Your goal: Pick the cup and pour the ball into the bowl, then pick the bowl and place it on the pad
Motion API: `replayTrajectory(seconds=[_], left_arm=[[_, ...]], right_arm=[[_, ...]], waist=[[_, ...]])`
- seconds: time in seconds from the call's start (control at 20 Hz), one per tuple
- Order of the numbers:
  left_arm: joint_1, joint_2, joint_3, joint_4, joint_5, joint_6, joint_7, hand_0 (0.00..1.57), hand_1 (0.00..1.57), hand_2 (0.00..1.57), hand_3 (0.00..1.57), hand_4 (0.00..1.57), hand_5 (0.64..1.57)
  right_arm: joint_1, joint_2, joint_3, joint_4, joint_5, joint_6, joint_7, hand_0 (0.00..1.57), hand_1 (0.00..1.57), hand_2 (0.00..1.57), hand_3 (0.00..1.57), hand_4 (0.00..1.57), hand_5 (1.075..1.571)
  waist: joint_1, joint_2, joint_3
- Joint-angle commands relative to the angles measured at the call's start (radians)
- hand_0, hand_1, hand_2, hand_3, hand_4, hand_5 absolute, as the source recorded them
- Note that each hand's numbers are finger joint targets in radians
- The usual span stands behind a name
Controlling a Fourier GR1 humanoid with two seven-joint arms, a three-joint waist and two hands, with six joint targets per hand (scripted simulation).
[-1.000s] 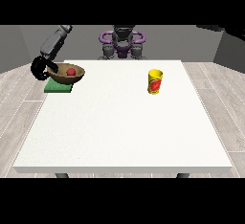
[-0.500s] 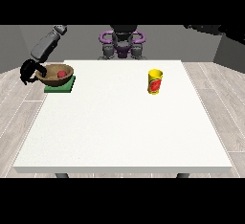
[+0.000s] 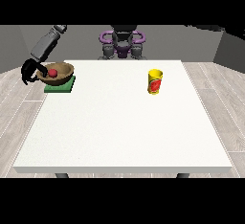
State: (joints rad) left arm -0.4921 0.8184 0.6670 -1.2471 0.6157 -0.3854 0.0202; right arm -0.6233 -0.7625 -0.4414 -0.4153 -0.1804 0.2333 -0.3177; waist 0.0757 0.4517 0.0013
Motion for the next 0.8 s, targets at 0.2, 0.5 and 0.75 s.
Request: replayTrajectory(seconds=[0.2, 0.5, 0.75], left_arm=[[0.009, 0.043, -0.017, 0.033, 0.043, -0.020, 0.090, 0.00, 0.00, 0.00, 0.00, 0.67, 1.556], [0.036, 0.026, -0.034, 0.116, -0.027, -0.029, 0.010, 0.00, 0.00, 0.00, 0.00, 0.66, 1.541], [0.062, 0.019, -0.025, 0.043, 0.015, -0.043, 0.025, 0.00, 0.00, 0.00, 0.00, 0.65, 1.546]], right_arm=[[0.007, 0.048, 0.053, 0.046, 0.046, -0.023, 0.055, 1.57, 1.57, 1.57, 1.09, 0.98, 1.565], [-0.017, -0.003, -0.015, 0.066, -0.032, -0.021, 0.221, 1.57, 1.57, 1.57, 1.37, 0.62, 1.562], [0.013, -0.052, -0.004, 0.091, -0.004, -0.014, 0.172, 0.00, 0.00, 0.00, 0.00, 0.00, 1.503]], waist=[[0.006, -0.098, -0.0004], [-0.039, -0.158, -0.0016], [0.012, -0.124, 0.0003]])
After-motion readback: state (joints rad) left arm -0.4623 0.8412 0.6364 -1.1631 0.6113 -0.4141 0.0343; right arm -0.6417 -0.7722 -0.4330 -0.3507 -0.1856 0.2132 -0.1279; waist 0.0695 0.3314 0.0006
